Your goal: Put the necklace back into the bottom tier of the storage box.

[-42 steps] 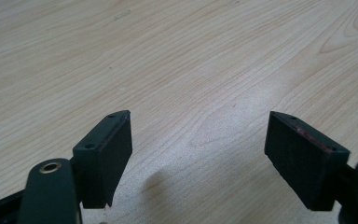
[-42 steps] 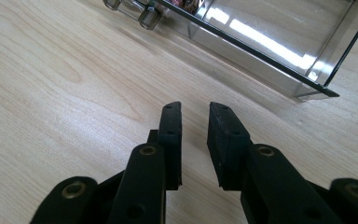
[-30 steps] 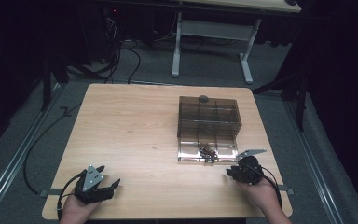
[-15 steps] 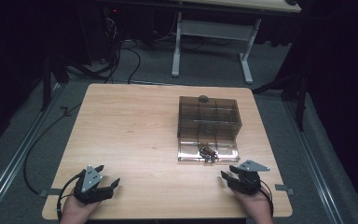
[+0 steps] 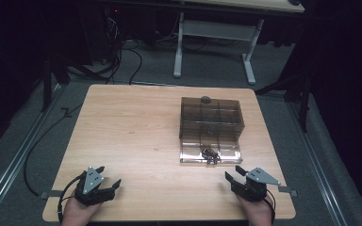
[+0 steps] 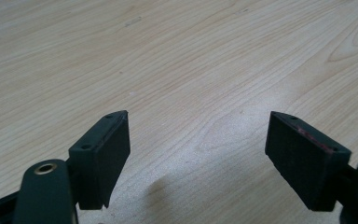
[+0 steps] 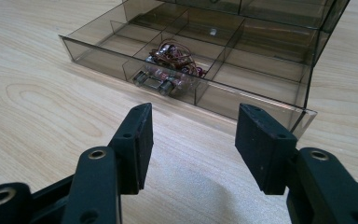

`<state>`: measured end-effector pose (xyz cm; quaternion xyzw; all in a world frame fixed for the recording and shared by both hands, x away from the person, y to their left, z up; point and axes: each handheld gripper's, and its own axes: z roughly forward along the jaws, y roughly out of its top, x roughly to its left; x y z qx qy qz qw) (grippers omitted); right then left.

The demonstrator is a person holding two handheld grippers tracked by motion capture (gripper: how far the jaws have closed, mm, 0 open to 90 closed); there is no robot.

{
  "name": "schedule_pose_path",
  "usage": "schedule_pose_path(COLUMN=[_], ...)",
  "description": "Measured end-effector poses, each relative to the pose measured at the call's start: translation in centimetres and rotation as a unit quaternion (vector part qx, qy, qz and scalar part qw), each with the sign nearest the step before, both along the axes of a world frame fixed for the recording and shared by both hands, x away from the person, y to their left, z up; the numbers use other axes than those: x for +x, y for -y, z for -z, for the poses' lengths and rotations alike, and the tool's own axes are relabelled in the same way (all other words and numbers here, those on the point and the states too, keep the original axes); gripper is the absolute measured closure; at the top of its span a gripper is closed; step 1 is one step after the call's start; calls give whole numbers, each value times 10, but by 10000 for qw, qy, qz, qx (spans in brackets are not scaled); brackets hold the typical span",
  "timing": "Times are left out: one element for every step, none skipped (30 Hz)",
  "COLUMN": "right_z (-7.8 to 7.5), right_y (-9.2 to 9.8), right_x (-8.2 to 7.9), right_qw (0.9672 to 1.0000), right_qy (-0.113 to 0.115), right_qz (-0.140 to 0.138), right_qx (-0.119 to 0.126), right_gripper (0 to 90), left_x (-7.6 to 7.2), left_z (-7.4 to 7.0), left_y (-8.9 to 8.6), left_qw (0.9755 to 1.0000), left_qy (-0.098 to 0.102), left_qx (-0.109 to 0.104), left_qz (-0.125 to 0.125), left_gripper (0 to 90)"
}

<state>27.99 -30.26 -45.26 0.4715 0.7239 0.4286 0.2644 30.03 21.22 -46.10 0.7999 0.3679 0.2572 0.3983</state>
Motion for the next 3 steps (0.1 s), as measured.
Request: schedule_pose_path(right_z=[0, 0, 0], right_y=[0, 0, 1], right_x=[0, -1, -1], right_qw=[10000, 10000, 10000], right_qy=[18, 30, 32], right_qz=[-1, 19, 29], right_qx=[5, 9, 31], right_gripper=[472, 472, 469], left_x=[0, 0, 0], left_z=[0, 0, 0], left_y=[0, 0, 0], left_qw=[10000, 10000, 10000], left_qy=[2, 6, 13], left_qx=[8, 7, 4], left_qz=[-1, -3, -3], left_gripper=[222, 222, 222])
